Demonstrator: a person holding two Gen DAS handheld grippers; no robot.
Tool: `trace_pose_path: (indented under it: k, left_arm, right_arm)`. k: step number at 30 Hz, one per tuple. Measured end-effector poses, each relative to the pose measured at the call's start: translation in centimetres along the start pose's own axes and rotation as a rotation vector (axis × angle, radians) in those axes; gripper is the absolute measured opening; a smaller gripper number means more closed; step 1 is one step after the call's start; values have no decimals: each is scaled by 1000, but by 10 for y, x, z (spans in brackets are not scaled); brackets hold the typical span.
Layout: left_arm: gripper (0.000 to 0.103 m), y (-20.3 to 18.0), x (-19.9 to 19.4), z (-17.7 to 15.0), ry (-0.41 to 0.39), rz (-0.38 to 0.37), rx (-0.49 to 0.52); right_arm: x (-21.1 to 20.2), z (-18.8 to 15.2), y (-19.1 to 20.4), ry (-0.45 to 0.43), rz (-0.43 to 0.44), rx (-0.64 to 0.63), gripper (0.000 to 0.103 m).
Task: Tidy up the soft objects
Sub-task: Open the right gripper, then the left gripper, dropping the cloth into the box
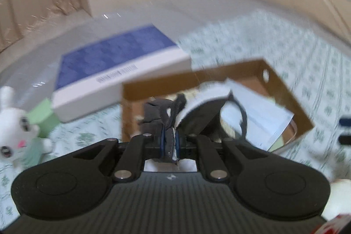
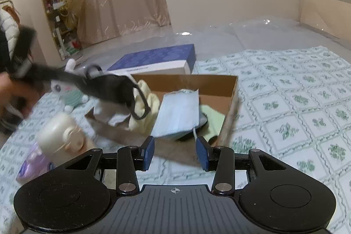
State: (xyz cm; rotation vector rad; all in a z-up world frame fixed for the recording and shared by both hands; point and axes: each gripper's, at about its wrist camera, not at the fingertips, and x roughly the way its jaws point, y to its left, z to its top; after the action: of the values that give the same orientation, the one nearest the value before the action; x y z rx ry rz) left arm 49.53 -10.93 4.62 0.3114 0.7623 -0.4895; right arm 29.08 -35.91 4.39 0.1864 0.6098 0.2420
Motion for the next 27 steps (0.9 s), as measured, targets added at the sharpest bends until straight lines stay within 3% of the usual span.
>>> trace_pose_path:
  k: [9, 13, 15, 16, 20, 27]
  left_arm:
    - [8, -23, 77, -5, 76, -15, 17]
    - [21, -17, 60, -8, 56, -34, 0]
    - [39, -14, 48, -11, 46, -32, 1]
    - [42, -12, 42, -13, 44, -24, -3]
    - [50, -1, 16, -23, 15, -16, -46]
    - [54, 12, -32, -43, -24, -21, -108]
  right_arm:
    - [13, -2, -22, 4, -23, 43, 42]
    - [15, -5, -29, 17, -26, 69, 42]
    - [16, -3, -29, 14, -23, 66, 42]
    - [17, -2, -27, 13, -20, 65, 42]
    - [18, 4, -20, 7, -16, 66, 42]
    - [10, 9, -11, 8, -13, 77, 43]
